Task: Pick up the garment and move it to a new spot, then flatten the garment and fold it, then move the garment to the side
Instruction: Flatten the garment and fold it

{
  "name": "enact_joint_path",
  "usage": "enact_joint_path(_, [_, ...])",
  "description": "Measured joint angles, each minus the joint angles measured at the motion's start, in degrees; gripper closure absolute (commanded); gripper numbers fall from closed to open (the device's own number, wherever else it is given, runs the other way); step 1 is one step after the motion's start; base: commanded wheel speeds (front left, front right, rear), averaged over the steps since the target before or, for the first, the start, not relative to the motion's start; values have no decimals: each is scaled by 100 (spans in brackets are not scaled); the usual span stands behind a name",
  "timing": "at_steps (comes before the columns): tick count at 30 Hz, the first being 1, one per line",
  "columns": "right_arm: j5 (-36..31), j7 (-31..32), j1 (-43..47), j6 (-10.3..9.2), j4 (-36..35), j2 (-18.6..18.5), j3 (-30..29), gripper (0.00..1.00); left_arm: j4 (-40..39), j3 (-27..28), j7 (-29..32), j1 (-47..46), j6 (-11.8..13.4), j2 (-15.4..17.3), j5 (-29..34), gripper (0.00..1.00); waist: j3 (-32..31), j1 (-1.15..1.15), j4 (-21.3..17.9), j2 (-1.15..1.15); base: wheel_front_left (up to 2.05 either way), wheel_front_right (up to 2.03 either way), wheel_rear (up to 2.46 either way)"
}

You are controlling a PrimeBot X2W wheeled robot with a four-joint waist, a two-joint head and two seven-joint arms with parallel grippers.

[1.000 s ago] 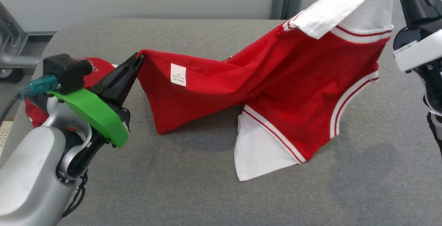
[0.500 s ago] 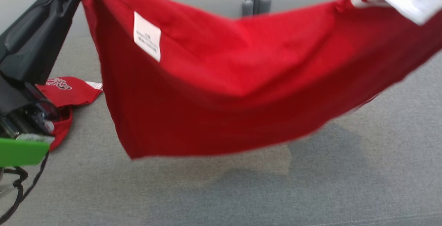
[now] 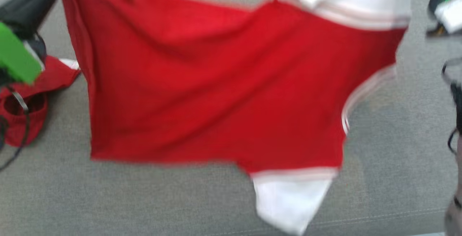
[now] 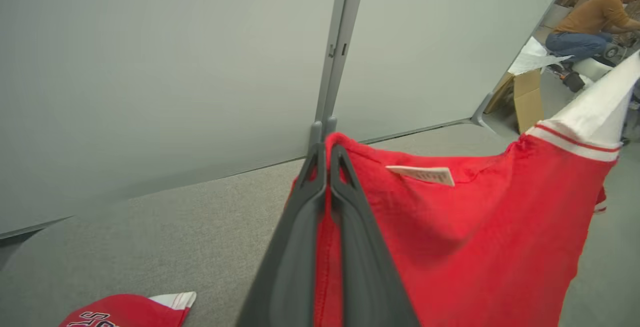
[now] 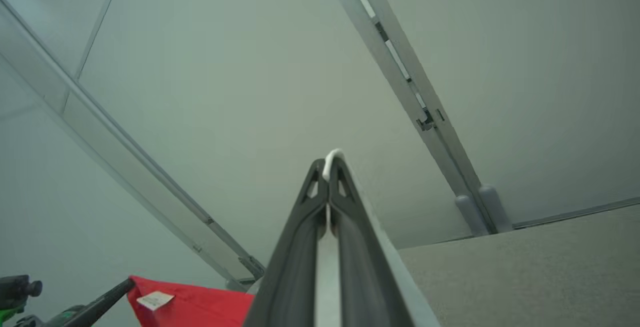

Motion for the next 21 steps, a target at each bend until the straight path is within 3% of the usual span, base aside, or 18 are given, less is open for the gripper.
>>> enact_joint_path(3, [-638, -396, -1067, 1, 864, 565, -798, 100, 456, -146, -77, -804, 65, -46, 888, 100, 224, 0, 51, 0, 0, 0, 0])
enact_joint_path(6, [-677, -701, -2191, 0, 1055, 1126, -1411, 100, 408, -102, -372, -1793, 64, -281, 1298, 100, 448, 0, 112, 0, 0, 0, 0])
enact_joint_path(7, [-829, -794, -2951, 1, 1039, 1204, -1433, 100, 350, -90, -568, -2341, 22, -421, 1578, 100, 600, 0, 152, 0, 0, 0, 0])
enact_joint_path(10, [-926, -817, -3649, 2, 1013, 1180, -1325, 100, 345, -15, -802, -2650, -86, -428, 1772, 100, 830, 0, 197, 0, 0, 0, 0])
enact_joint_path(15, [-960, -817, -3540, 4, 1205, 1103, -1050, 100, 516, -101, -1155, -2492, -270, -492, 1863, 100, 1148, 0, 199, 0, 0, 0, 0])
enact_joint_path(18, [-894, -850, -2974, 2, 1239, 1091, -1116, 100, 679, -53, -1527, -2108, -291, -651, 1912, 100, 1379, 0, 160, 0, 0, 0, 0])
enact_joint_path(21, [-620, -842, -2222, 2, 1202, 1096, -1050, 100, 958, -192, -1719, -1475, -347, -524, 2140, 100, 1608, 1, 104, 0, 0, 0, 0])
